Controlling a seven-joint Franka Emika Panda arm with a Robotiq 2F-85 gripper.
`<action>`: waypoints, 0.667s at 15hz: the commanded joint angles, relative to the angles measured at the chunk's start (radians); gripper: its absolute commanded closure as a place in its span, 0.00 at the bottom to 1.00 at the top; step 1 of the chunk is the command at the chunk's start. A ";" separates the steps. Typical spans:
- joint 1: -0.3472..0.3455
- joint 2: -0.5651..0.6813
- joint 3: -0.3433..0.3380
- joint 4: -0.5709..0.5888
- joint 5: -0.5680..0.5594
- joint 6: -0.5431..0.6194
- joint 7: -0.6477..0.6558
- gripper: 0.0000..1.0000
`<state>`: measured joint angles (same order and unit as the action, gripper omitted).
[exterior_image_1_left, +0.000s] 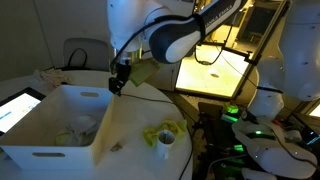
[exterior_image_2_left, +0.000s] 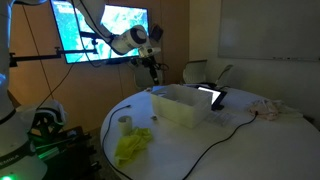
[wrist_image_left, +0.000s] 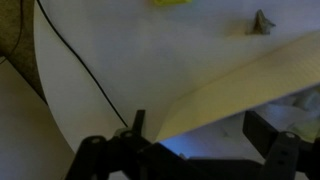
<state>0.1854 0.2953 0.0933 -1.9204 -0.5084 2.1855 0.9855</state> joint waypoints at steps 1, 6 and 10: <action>0.009 -0.027 -0.007 -0.138 -0.005 0.086 -0.152 0.00; 0.036 0.011 -0.018 -0.248 -0.075 0.245 -0.292 0.00; 0.068 0.067 -0.042 -0.293 -0.184 0.421 -0.310 0.00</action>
<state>0.2220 0.3361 0.0838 -2.1863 -0.6245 2.4900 0.7032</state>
